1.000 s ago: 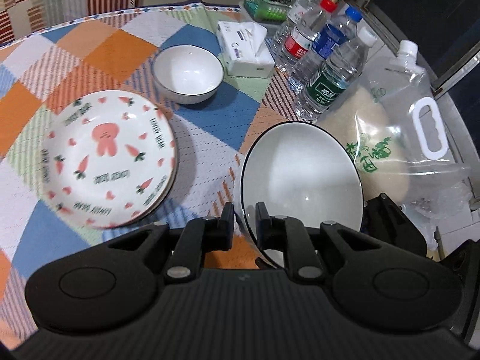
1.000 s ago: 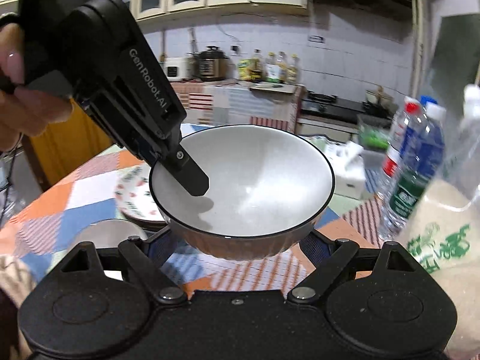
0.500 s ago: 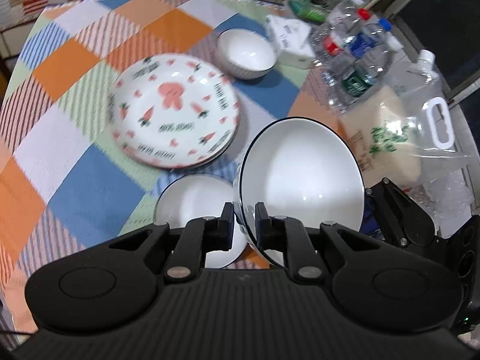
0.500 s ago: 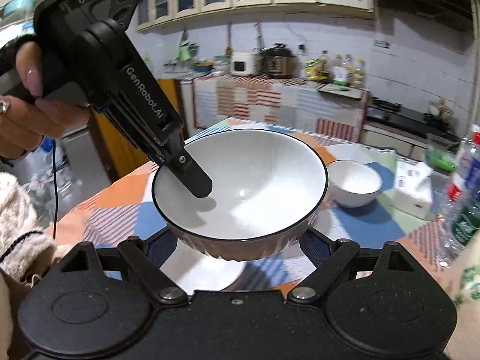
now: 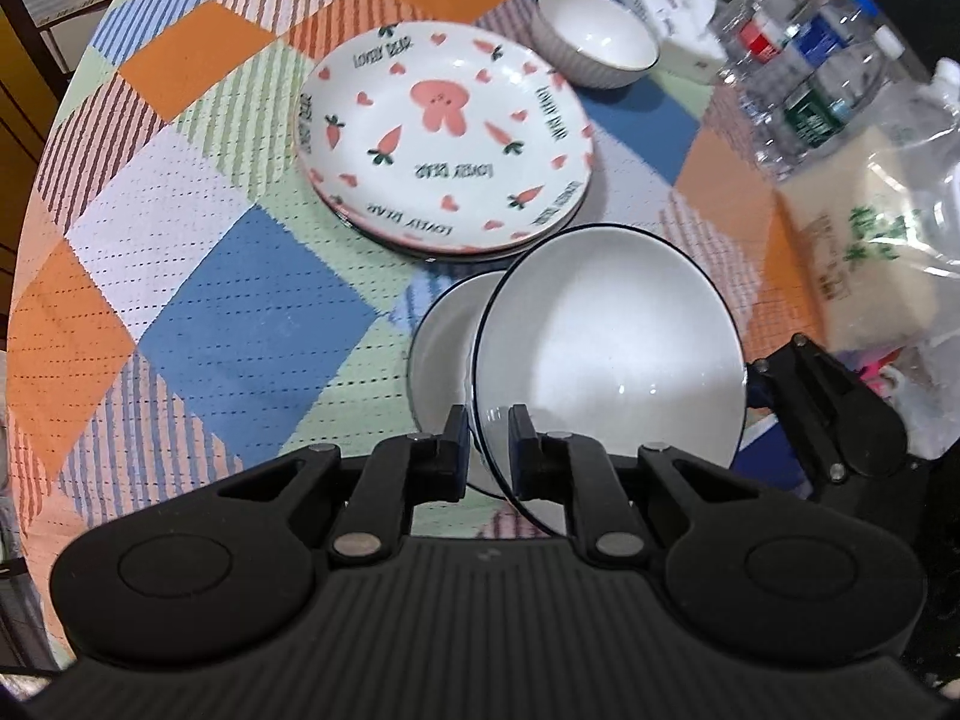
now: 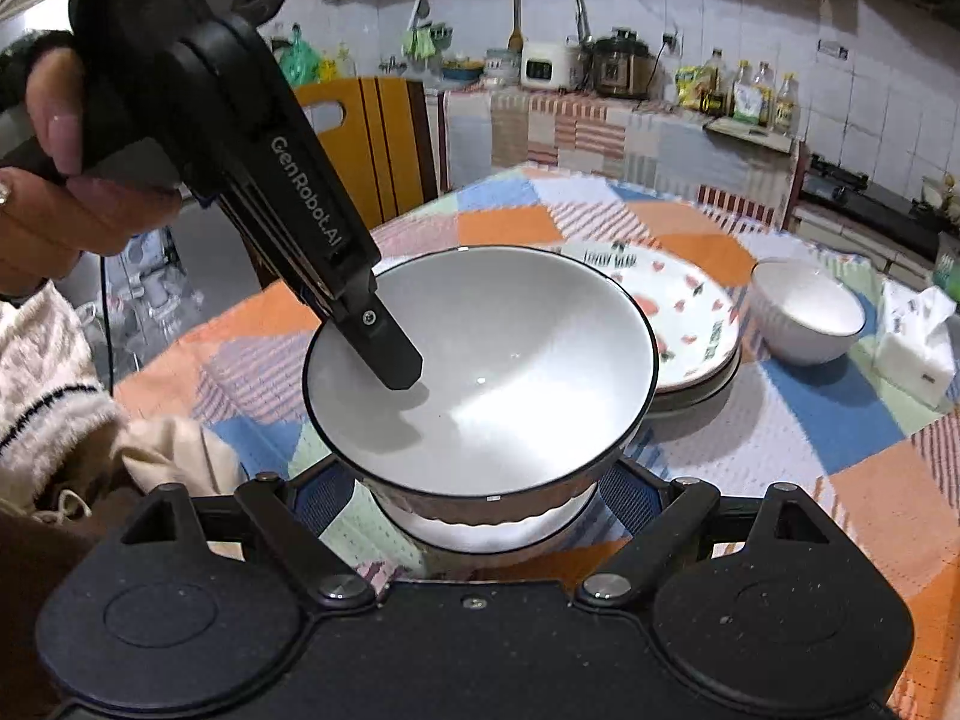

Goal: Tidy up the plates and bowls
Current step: 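Lower the held bowl into the other white bowl and open the left gripper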

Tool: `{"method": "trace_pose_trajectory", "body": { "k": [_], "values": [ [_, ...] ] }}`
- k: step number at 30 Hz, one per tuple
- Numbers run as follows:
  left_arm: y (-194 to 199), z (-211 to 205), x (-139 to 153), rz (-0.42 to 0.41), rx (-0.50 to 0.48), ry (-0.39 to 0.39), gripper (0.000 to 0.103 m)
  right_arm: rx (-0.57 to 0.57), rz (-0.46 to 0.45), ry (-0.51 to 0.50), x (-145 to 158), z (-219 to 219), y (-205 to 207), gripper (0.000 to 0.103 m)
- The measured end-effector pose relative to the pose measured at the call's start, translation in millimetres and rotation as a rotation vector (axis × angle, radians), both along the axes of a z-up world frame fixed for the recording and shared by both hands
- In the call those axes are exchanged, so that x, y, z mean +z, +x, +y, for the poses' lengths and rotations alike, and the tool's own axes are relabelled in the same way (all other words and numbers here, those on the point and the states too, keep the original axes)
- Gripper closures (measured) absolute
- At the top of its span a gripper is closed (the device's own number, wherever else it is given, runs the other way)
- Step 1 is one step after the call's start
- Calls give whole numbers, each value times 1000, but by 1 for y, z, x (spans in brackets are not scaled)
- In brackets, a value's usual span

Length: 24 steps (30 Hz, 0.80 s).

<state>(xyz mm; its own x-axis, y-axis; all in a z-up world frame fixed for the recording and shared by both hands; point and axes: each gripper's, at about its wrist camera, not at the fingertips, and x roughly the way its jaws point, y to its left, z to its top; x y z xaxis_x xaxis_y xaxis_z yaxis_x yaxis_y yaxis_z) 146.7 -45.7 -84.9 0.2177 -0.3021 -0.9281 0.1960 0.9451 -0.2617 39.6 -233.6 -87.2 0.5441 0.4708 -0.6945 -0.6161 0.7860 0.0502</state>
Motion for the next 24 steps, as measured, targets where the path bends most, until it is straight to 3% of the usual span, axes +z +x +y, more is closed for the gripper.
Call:
{"method": "trace_pose_trajectory", "body": {
  "k": [9,24],
  "values": [
    [0,0,-23,33,1,54,91,14,33,-38,-12,13,0,11],
    [2,-7,-28,4,-30,129,91,-23,20,-140,-18,21,-6,14]
  ]
}}
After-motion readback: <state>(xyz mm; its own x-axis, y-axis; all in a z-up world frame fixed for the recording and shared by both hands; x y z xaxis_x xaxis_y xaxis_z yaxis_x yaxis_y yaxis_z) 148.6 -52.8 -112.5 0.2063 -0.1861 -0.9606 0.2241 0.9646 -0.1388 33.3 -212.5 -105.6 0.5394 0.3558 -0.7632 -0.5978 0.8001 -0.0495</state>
